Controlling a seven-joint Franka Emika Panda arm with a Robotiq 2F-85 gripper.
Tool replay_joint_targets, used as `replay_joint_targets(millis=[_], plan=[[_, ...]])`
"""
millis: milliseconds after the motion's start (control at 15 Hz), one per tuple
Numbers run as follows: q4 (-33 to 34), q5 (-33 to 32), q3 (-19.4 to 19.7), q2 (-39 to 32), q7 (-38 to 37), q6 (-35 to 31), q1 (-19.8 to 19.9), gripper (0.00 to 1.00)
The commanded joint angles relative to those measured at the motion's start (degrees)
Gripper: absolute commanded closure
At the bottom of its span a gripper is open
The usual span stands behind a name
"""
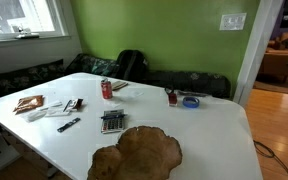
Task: Move the key bowl backwards close to the edge
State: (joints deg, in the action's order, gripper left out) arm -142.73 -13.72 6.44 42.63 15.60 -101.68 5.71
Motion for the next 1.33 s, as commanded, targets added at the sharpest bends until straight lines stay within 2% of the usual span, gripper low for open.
replay_joint_targets(millis=[0,67,267,400,533,733,800,867,1000,1133,1267], plan=[[-0.64,0.95,1.86,-0.86,3.56,-0.64,-3.21,0.00],[-1.11,2.44,2.04,-1.43,5.66,-1.33,-5.00,0.00],[-3.25,9.72,-1.95,-4.98,4.95,-5.80,-11.80,0.00],[-3.16,14.34,-3.21,-9.04,6.76,-9.85,-16.12,0.00],[-2.50,17.43,-3.44,-12.89,10.65,-15.03,-19.32,0.00],[-1.38,21.41,-1.36,-17.21,20.26,-21.63,-22.05,0.00],[-0.80,23.07,0.34,-19.17,25.12,-23.93,-22.33,0.00],[-0.40,24.21,3.90,-21.11,29.28,-26.21,-24.49,0.00],[1.74,27.39,13.44,-27.14,37.77,-28.91,-31.31,0.00],[4.12,33.22,21.66,-31.90,46.61,-28.70,-37.93,0.00],[7.34,42.12,27.89,-37.63,55.87,-25.94,-43.29,0.00]])
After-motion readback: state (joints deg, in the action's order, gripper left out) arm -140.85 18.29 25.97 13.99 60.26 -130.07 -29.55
